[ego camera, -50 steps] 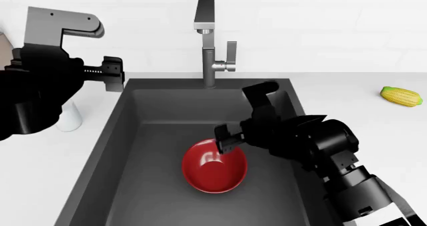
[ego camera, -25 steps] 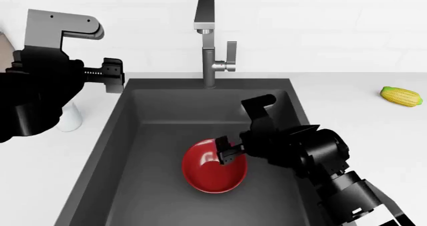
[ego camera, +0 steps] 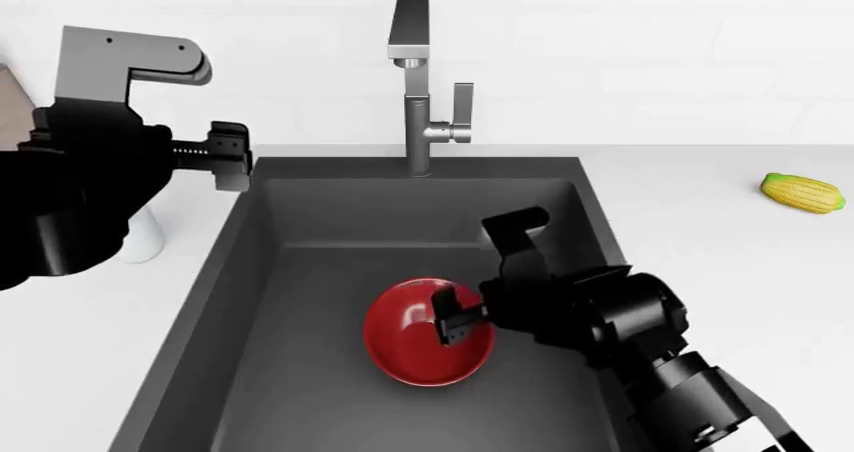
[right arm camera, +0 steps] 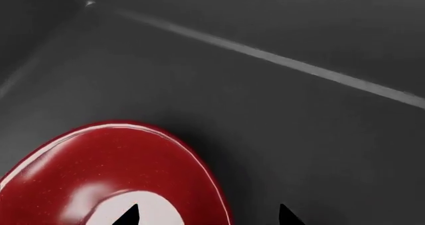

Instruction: Pick the cup and bowl from the sink and place them on the counter for drying.

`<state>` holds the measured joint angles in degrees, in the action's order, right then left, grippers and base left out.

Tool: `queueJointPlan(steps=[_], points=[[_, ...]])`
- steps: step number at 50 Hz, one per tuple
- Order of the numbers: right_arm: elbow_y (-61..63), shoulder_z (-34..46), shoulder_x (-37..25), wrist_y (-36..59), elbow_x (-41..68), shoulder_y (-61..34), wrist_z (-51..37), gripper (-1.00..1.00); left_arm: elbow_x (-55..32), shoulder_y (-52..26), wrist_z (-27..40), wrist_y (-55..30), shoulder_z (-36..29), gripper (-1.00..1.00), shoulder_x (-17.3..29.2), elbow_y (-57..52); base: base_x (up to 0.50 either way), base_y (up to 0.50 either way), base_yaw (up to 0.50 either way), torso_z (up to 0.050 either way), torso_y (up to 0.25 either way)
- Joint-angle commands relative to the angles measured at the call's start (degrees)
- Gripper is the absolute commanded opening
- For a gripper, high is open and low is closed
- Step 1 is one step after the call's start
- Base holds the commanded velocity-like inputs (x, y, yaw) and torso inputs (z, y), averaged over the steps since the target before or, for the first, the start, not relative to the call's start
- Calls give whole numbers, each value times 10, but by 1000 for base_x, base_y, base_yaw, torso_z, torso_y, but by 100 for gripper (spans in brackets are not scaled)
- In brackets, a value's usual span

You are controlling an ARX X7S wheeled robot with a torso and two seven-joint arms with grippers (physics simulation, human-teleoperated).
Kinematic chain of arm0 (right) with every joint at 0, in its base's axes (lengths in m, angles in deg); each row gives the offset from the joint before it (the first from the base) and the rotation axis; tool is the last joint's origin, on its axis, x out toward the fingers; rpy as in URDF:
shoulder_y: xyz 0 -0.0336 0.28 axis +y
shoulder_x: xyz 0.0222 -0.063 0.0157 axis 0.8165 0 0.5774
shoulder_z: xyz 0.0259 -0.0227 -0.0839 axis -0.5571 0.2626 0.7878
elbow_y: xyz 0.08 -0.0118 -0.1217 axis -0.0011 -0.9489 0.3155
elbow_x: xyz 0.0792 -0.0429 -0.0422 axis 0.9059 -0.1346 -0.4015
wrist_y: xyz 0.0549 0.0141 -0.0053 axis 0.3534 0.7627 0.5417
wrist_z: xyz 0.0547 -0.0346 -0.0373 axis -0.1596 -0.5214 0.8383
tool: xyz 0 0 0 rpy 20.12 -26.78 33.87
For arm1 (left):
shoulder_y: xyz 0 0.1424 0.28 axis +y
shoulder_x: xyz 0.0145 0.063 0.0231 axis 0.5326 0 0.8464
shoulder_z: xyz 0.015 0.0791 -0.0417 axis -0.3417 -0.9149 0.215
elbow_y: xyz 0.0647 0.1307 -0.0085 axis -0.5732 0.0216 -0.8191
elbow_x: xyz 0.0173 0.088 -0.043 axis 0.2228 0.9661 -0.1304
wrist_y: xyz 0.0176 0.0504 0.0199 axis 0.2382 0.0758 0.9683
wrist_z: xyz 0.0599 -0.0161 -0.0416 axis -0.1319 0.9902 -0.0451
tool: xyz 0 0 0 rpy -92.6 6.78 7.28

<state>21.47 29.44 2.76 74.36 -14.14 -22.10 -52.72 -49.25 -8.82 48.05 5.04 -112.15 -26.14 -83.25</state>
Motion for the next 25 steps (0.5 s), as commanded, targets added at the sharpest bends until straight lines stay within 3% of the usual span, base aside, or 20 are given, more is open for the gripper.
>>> queueJointPlan(steps=[1,25], points=[[-18,6,3,-10,-5,6,3,100,3,5,-12,1,-8,100,5,-4,0,0,0,0,0],[-17,21,6,-13,-9,7,15,100,-2,11,-8,5,-5,100,10,-8,0,0,0,0,0]])
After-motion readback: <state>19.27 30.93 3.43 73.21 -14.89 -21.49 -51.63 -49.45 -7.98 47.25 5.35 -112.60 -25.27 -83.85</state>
